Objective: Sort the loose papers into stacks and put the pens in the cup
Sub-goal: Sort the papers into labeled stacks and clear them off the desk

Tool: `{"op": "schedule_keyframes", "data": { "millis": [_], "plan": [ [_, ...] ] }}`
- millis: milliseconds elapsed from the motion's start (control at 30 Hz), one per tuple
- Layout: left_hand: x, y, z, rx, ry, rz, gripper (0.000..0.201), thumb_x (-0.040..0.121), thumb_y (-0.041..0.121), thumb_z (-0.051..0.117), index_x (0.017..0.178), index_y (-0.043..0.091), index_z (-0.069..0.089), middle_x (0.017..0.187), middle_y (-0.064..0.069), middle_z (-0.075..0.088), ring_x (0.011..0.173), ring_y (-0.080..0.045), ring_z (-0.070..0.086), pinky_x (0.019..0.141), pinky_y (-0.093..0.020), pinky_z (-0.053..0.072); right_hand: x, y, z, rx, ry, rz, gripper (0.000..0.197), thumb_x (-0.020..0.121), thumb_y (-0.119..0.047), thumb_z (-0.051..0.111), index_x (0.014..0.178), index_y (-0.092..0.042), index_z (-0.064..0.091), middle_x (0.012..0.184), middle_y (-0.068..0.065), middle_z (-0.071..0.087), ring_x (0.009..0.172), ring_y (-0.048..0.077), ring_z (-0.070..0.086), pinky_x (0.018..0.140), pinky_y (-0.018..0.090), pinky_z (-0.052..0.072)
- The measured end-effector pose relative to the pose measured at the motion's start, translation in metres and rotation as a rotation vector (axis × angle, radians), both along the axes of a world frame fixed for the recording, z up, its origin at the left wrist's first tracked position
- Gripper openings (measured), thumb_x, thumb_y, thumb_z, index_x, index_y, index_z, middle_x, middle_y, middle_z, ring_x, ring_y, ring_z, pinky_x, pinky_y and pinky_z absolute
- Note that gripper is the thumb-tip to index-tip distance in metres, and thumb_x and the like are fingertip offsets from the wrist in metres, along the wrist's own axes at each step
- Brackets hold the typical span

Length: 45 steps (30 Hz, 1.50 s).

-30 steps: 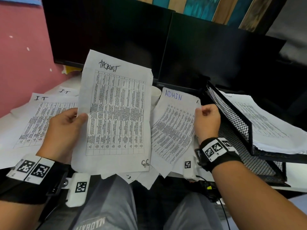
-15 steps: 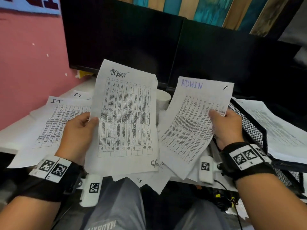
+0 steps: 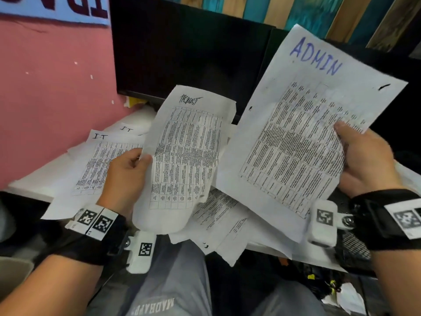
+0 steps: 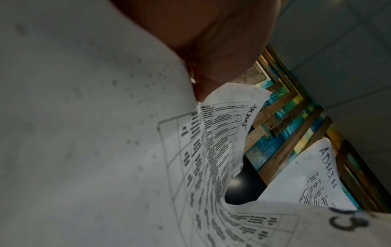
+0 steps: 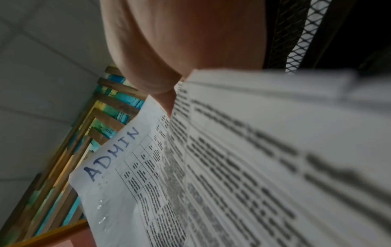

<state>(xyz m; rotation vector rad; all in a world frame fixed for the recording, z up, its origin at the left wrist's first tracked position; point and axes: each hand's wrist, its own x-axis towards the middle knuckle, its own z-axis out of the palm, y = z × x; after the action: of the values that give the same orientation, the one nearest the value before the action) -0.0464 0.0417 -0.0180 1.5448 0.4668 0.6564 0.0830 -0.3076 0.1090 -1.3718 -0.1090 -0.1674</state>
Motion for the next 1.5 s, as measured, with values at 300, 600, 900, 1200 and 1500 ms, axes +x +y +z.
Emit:
{"op": "schedule_keyframes", "data": {
  "millis": [300,600,900,1200,1500],
  "plan": [
    [-0.001,0.019,-0.007,-0.002,-0.033,0.082,0.026,0.104,0.021,0.056,0.092,0.029,0.077,0.100,-0.003,0.079,0.102,-0.033,0.073,0.095,-0.049,0.056,0.005,0.003,0.013,0.096,0.022,0.067,0.030,0.107,-0.017,0.057,0.134,-0.011,0.065,0.122,0.011,0.078,0.111,0.031,0.076,0.098,0.059,0.058],
    [0.002,-0.012,0.006,-0.074,-0.056,-0.134,0.022,0.105,0.012,0.053,0.106,0.016,0.075,0.098,-0.006,0.081,0.089,-0.025,0.076,0.082,-0.041,0.059,-0.001,0.065,-0.050,-0.051,0.186,0.266,0.031,0.107,-0.012,0.055,0.135,-0.011,0.067,0.123,0.013,0.077,0.111,0.033,0.076,0.101,0.061,0.056],
    [-0.001,-0.032,-0.002,0.101,0.089,-0.309,0.016,0.095,0.028,0.071,0.110,0.032,0.071,0.104,0.016,0.080,0.095,-0.008,0.076,0.089,-0.040,0.058,0.001,0.102,-0.094,-0.086,0.196,0.139,0.023,0.097,-0.009,0.072,0.120,-0.014,0.070,0.112,0.007,0.080,0.102,0.028,0.078,0.091,0.054,0.063],
    [0.004,-0.016,-0.003,0.129,0.117,-0.127,0.016,0.099,0.022,0.066,0.115,0.018,0.067,0.090,0.012,0.070,0.081,-0.011,0.068,0.064,-0.027,0.047,0.043,0.025,-0.115,-0.320,0.358,-0.272,0.051,0.096,-0.007,0.071,0.144,-0.005,0.054,0.133,0.013,0.062,0.102,0.023,0.059,0.092,0.035,0.050],
    [0.005,-0.007,-0.007,0.092,0.114,-0.129,0.009,0.102,0.024,0.063,0.100,0.027,0.072,0.091,0.009,0.081,0.087,-0.021,0.077,0.077,-0.039,0.058,0.060,0.010,-0.135,-0.520,0.375,-0.262,0.023,0.081,0.003,0.074,0.096,-0.013,0.069,0.098,0.008,0.077,0.080,0.026,0.073,0.055,0.027,0.057]
  ]
}}
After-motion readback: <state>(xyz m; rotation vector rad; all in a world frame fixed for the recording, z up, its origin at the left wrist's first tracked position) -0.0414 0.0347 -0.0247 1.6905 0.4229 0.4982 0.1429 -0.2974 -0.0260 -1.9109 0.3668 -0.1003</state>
